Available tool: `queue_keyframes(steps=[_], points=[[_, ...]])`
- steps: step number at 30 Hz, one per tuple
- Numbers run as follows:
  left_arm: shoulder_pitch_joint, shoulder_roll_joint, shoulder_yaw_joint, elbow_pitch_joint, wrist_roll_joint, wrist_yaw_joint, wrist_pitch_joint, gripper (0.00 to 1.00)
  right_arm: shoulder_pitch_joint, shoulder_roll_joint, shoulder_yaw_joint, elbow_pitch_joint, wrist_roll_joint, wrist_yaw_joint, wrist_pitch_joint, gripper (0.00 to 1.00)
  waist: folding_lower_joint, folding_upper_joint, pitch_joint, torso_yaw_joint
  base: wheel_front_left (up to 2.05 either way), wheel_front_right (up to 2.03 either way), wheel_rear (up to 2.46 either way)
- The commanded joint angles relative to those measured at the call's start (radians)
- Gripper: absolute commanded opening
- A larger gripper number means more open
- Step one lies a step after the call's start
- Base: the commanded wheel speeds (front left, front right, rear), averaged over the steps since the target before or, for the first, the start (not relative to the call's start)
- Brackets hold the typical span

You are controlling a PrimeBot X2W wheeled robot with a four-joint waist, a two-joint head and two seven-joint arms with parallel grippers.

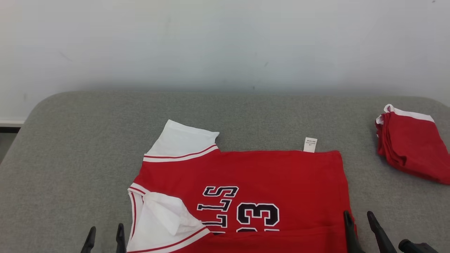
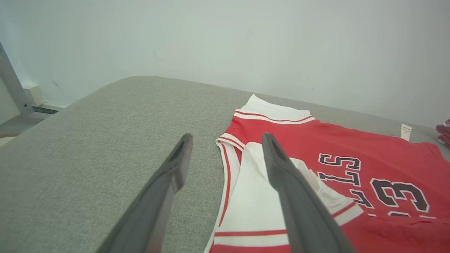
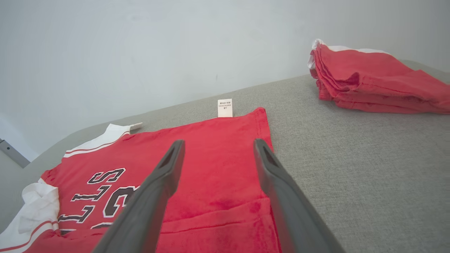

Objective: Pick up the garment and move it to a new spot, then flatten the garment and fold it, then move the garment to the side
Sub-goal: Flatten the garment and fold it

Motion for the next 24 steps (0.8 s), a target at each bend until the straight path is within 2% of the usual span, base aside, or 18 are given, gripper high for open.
queue_keyframes(steps=[1, 10, 15, 19, 24], points=[[-0.017, -0.008, 0.011, -0.005, 0.02, -0.007, -0.002, 1.0, 0.021, 0.013, -0.012, -0.011, -0.014, 0.0, -0.004, 1.0, 0.0, 0.0, 0.008, -0.014, 0.0, 0.0, 0.0], [-0.041, -0.034, 0.067, -0.018, 0.06, -0.023, -0.002, 1.0, 0.012, 0.055, -0.061, -0.063, -0.065, 0.001, -0.004, 1.0, 0.0, 0.0, 0.039, -0.058, 0.0, 0.0, 0.0], [-0.097, -0.035, 0.061, 0.0, 0.071, -0.022, -0.002, 1.0, -0.021, 0.066, -0.063, -0.062, -0.081, 0.001, -0.004, 1.0, 0.0, 0.0, 0.063, -0.081, 0.0, 0.0, 0.0], [-0.185, 0.011, 0.014, 0.036, 0.055, -0.023, -0.002, 1.0, -0.091, 0.066, -0.034, -0.053, -0.097, 0.001, -0.004, 1.0, 0.0, 0.0, 0.103, -0.119, 0.0, 0.0, 0.0], [-0.402, 0.113, -0.06, 0.16, -0.027, -0.022, 0.031, 1.0, -0.225, 0.054, 0.01, -0.02, -0.1, 0.001, -0.002, 1.0, 0.0, 0.0, 0.185, -0.172, 0.0, 0.0, 0.0]])
